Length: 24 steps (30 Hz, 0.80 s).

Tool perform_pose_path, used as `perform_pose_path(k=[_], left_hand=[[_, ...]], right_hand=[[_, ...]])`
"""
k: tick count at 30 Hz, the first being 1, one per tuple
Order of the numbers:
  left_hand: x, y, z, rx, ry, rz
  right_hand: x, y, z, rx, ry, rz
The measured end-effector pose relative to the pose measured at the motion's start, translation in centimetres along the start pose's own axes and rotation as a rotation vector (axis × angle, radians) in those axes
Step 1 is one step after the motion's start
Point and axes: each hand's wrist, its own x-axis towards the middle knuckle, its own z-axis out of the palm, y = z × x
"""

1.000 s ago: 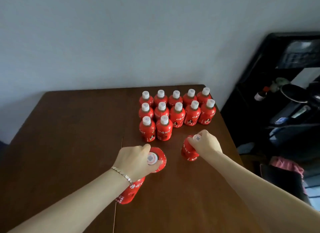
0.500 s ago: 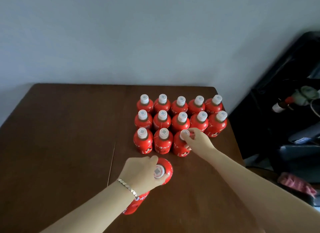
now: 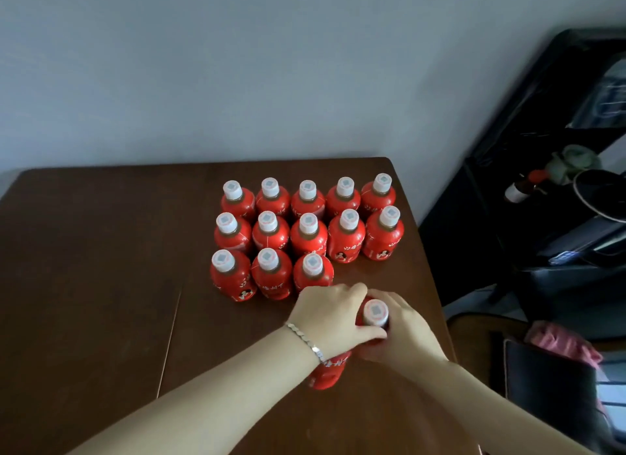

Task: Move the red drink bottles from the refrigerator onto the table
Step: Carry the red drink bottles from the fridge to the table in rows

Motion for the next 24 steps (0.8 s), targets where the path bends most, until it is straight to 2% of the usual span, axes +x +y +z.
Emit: perform_pose_path(k=[3,6,10,13,18,24], left_hand=[[2.6,0.5,0.3,0.064,0.061,-0.022],[5.1,0.5,0.5,0.102,0.015,-0.067],[7.3,-0.4,1.6,0.139,0.017,-0.115],[7.2,-1.6,3.2,0.276,0.143,-0.052],[7.2,-3.2,5.5,0.339,0.27,-0.047],[7.3,-3.5,5.2,0.383,0.276,-0.034]], right_hand=[[1.3,2.1,-0.8,0.092,0.241,0.193],[3.5,2.8,-1.5,0.189,0.385,0.25],[5.8,2.8,-1.9,0.218,0.277,0.19],[6.2,3.3,-1.8,0.243,0.176,0.205],[6.5,2.9,-1.2,0.25,0.181,0.323],[7.4,2.1,-1.1,0.28,0.164,0.352]])
